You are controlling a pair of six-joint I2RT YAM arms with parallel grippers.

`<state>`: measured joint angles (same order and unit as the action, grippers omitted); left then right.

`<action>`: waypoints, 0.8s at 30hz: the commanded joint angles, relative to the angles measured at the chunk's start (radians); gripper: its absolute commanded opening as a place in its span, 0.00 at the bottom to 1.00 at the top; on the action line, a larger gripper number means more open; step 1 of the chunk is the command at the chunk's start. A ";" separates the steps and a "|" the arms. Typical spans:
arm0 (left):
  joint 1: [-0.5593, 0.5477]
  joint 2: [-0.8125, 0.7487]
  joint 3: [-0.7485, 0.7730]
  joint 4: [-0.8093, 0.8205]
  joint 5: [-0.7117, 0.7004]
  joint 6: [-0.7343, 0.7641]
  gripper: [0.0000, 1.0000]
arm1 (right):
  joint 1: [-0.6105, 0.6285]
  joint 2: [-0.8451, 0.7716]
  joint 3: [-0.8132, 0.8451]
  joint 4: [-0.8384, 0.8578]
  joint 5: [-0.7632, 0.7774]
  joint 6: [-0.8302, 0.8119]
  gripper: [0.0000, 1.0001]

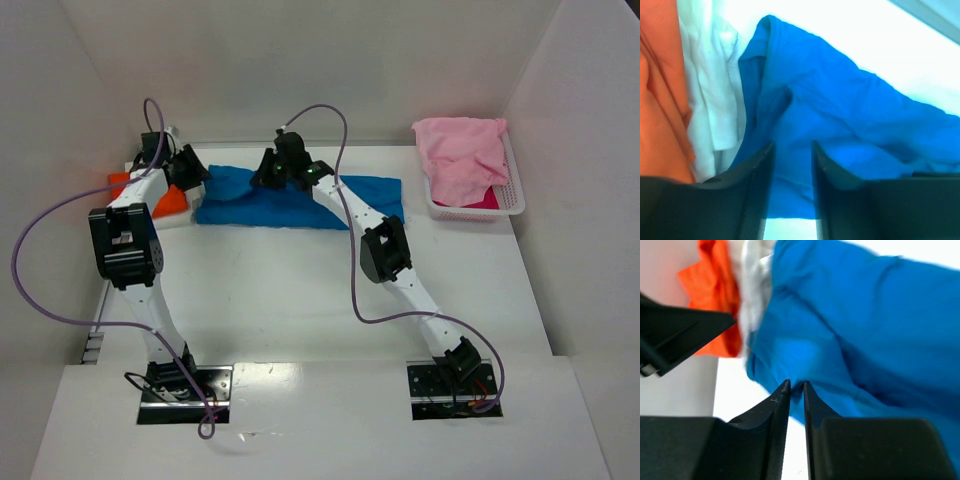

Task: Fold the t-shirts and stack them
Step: Fold the other side of the tshirt into a rectangle

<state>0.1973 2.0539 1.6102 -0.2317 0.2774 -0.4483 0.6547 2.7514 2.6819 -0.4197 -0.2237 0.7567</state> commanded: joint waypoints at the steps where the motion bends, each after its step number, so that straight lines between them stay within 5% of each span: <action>1: -0.007 0.031 0.040 0.022 0.002 -0.006 0.57 | -0.032 0.044 0.073 -0.023 -0.011 -0.015 0.24; 6: -0.007 0.042 0.043 0.048 0.003 -0.023 0.73 | -0.053 0.080 0.103 0.003 -0.023 -0.008 0.30; 15: -0.026 0.005 0.026 0.054 0.032 -0.019 0.80 | -0.082 0.126 0.223 -0.016 -0.032 0.003 0.47; 24: -0.026 -0.180 -0.232 0.076 0.100 -0.006 0.82 | -0.053 0.041 0.207 -0.157 -0.062 -0.075 0.53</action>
<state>0.1722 1.9815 1.4514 -0.1926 0.3197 -0.4725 0.5762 2.8715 2.8861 -0.5104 -0.2722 0.7249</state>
